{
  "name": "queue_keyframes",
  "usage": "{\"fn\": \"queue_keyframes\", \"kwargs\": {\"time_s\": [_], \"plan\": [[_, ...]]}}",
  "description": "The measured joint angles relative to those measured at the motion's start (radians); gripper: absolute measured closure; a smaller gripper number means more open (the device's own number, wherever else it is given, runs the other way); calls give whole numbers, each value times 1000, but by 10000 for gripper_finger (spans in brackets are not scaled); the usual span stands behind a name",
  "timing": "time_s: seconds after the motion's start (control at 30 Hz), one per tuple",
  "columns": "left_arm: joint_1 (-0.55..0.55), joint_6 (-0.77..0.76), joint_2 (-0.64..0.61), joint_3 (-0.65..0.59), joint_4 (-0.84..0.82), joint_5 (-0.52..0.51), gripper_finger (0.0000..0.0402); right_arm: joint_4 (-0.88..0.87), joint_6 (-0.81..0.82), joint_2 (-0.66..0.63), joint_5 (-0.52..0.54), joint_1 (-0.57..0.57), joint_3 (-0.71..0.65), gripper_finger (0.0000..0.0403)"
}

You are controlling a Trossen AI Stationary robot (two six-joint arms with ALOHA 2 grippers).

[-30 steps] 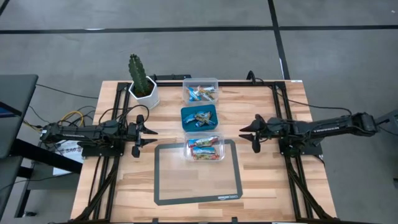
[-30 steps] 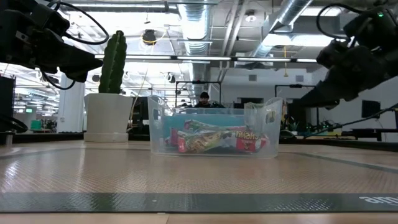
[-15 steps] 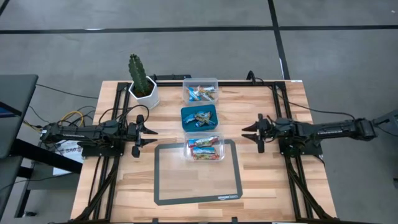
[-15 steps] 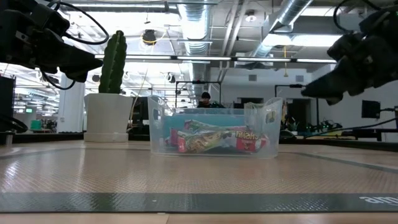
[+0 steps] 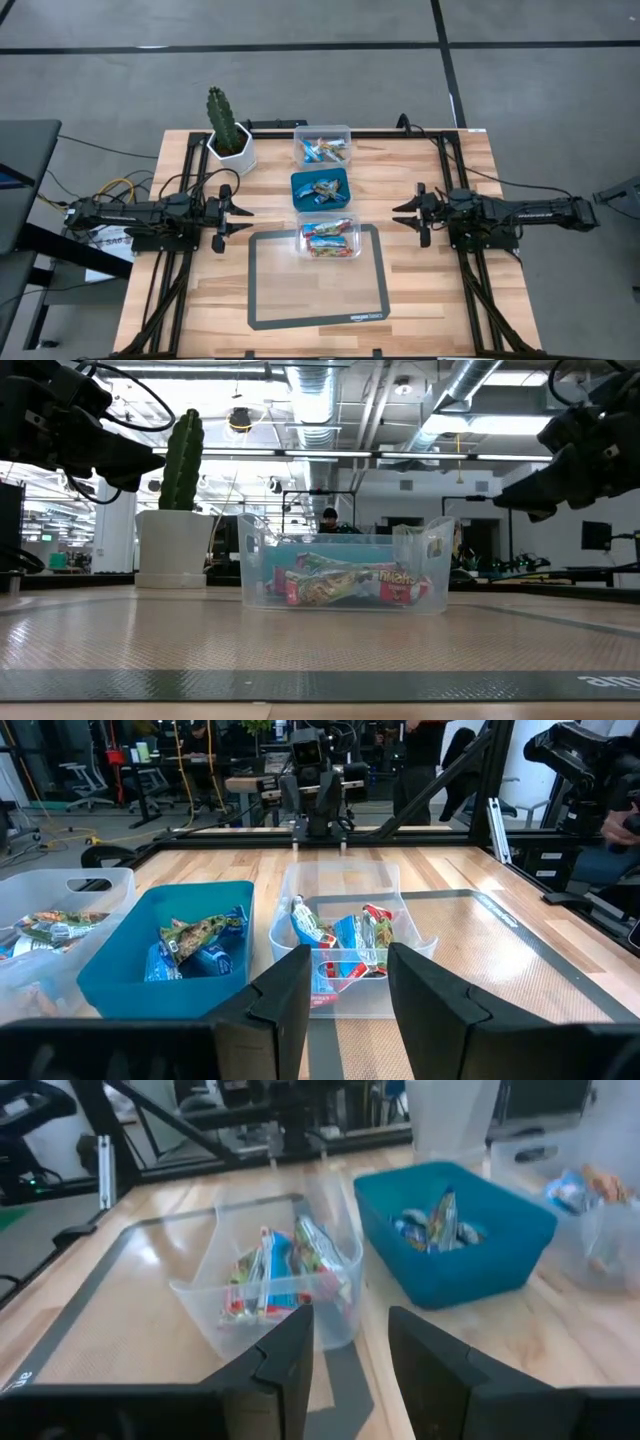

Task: Pick and place Granola Bars by type
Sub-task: Return to Home Position

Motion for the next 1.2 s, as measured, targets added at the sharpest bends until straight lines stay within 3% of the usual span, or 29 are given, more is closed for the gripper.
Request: {"fn": "queue_keyframes", "kwargs": {"time_s": [0.33,0.73,1.2], "plan": [[0,0,0,0,0,0,273,-2,-75,1,25,-2,0,278],[0,-7,0,0,0,0,273,-3,86,10,25,-2,-1,278],[0,-7,0,0,0,0,273,-3,91,10,26,0,-1,278]]}}
